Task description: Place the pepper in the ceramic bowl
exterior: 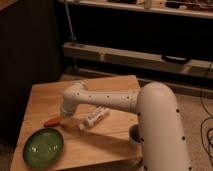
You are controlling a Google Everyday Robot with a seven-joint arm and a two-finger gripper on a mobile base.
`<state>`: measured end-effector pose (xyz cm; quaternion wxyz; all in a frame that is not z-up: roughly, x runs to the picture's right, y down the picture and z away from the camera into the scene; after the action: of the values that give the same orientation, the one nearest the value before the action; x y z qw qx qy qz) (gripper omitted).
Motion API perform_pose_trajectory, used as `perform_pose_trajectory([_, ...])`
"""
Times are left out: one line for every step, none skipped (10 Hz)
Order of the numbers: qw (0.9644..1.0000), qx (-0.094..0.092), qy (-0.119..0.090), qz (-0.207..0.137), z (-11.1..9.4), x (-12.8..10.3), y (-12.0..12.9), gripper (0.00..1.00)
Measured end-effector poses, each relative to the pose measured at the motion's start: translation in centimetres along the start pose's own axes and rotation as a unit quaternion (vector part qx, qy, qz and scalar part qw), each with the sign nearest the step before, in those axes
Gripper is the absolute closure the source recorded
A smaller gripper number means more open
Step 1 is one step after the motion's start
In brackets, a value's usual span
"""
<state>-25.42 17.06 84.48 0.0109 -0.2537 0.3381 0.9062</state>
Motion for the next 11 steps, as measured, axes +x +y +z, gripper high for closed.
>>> perform_pose_trajectory([1.0, 0.0, 0.0, 0.0, -0.1, 0.0, -0.1, 1.0])
perform_pose_trajectory([1.0, 0.001, 0.0, -0.001, -0.3, 0.1, -0.2, 1.0])
perform_pose_trajectory([1.0, 0.001, 0.001, -0.002, -0.3, 0.1, -0.4, 1.0])
perform_pose_trajectory([1.0, 0.001, 0.001, -0.003, -0.5, 0.1, -0.5, 1.0])
perform_pose_trajectory([1.0, 0.001, 0.002, -0.003, -0.6, 0.1, -0.7, 1.0])
perform_pose_trajectory([1.0, 0.001, 0.002, -0.004, -0.9, 0.2, -0.8, 1.0])
perform_pose_trajectory([1.0, 0.001, 0.002, -0.005, -1.1, 0.3, -0.9, 1.0])
perform_pose_trajectory([1.0, 0.002, 0.002, -0.005, -1.4, 0.4, -1.1, 1.0])
perform_pose_trajectory([1.0, 0.002, 0.002, -0.006, -1.7, 0.5, -1.2, 1.0])
perform_pose_trajectory([1.0, 0.002, 0.003, -0.006, -1.9, 0.6, -1.4, 1.0])
perform_pose_trajectory([1.0, 0.002, 0.003, -0.007, -2.1, 0.6, -1.6, 1.0])
